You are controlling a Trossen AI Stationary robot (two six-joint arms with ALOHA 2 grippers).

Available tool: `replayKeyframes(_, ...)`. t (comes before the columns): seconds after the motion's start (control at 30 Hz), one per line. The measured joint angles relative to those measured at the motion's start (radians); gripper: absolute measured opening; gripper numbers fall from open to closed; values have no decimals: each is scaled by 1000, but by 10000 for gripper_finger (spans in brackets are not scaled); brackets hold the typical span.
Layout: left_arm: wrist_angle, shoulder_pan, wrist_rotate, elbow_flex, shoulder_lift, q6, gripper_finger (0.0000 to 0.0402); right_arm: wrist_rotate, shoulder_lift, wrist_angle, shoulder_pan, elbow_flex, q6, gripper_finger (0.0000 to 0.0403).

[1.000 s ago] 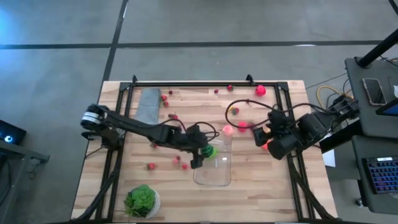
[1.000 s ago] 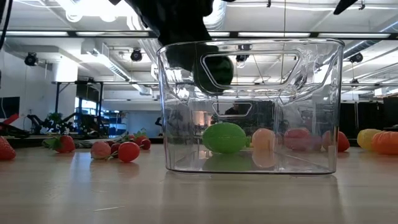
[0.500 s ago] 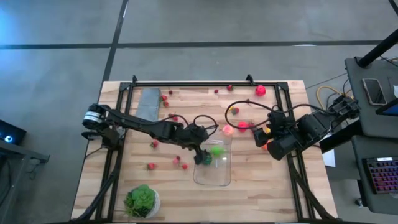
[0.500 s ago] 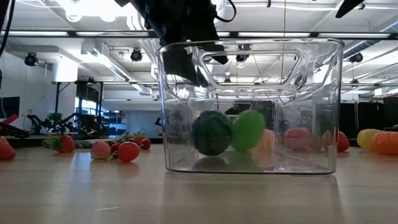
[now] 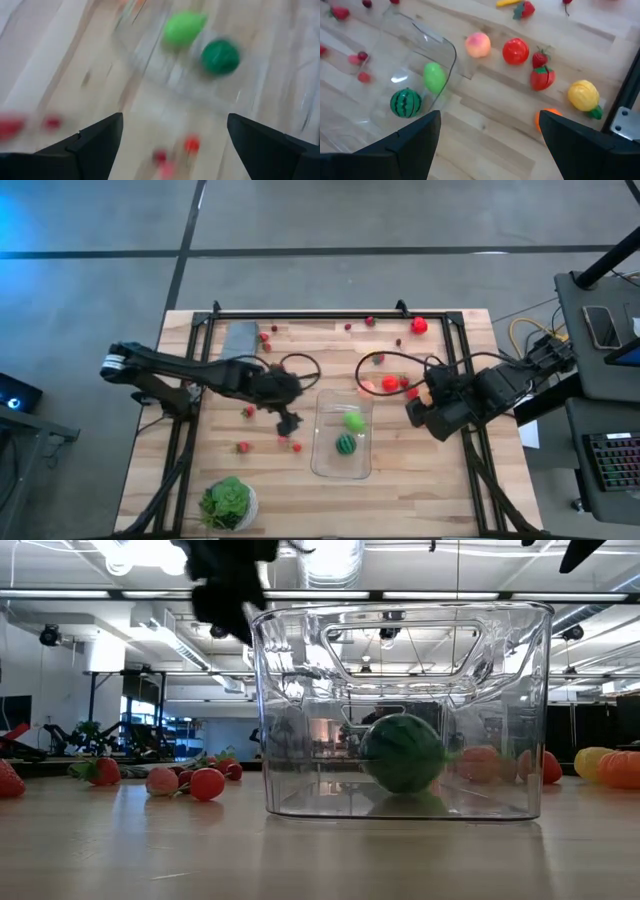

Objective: Pick and placing Produce into tupperware
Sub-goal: Put the pumpkin into the transparent bin

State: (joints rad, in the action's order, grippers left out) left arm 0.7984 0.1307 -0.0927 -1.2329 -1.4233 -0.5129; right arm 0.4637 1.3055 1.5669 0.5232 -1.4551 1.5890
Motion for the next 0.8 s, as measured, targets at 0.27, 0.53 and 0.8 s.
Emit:
replayKeyframes(0.27,414,4,23,8,102,-24,343,-152,94,4,-55,12,-163,329)
replayKeyframes(0.53,434,5,23,35,172,-33,343,-309,65,-3,-194,212,-253,329)
replayKeyframes(0.8,438,6,26,93,183,-59,343,-476,-150,-250,-283,513,-52,329)
